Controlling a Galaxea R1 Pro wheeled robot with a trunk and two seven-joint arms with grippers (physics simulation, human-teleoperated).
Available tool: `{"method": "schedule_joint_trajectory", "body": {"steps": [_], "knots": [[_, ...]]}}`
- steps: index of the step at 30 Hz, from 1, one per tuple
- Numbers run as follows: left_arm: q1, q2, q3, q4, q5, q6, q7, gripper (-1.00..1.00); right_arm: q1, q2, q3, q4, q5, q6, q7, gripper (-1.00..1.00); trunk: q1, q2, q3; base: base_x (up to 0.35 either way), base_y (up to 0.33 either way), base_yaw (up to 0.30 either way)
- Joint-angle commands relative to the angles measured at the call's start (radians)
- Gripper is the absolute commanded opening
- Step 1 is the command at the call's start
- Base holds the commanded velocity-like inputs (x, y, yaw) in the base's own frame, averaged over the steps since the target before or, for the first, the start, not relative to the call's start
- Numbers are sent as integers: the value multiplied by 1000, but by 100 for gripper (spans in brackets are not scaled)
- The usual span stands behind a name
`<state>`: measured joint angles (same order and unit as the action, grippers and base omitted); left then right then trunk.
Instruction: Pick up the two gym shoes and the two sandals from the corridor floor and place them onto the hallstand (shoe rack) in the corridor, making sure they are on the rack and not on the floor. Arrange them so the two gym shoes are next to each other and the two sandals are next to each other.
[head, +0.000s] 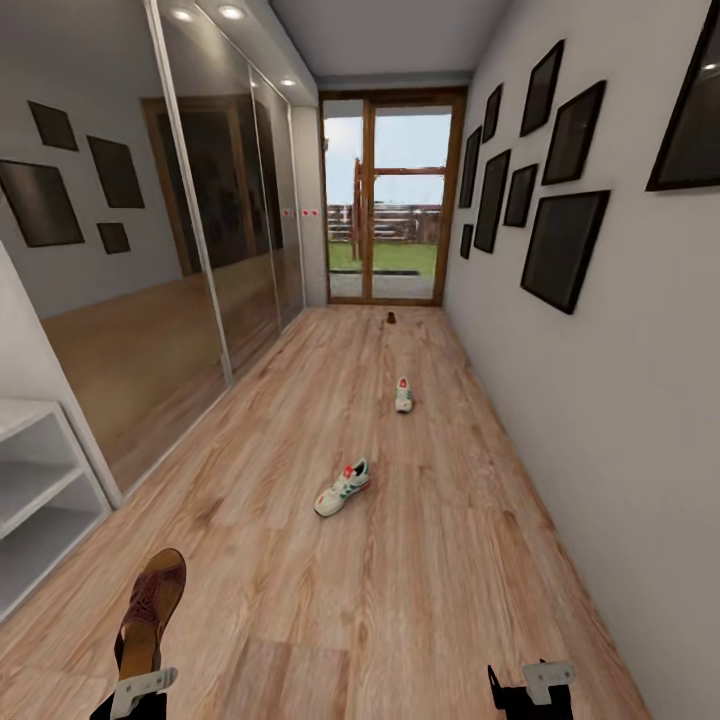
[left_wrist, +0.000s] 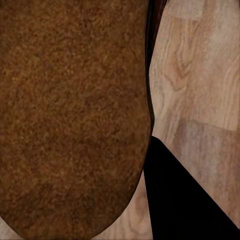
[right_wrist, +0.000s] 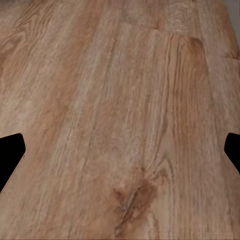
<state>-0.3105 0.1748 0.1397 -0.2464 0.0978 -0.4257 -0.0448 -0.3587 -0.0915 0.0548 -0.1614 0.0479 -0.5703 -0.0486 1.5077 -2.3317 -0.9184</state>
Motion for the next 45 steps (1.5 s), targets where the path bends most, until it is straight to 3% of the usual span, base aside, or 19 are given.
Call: {"method": "schedule_joint_trajectory", "body": {"steps": [1,12,45], "knots": [[-1,0,0,1,6,-2,-4,-100,0,-1,5,0,4,-2,-5,100,0,0,-1,279,-168,276],[-1,0,0,2,6,-17,-4,-100,0,-1,5,0,4,-2,-5,100,0,0,-1,278,-169,216],[-1,0,0,3,6,-19,-4,-100,0,-2,5,0,4,-2,-3,100,0,0,-1,278,-169,6]]}}
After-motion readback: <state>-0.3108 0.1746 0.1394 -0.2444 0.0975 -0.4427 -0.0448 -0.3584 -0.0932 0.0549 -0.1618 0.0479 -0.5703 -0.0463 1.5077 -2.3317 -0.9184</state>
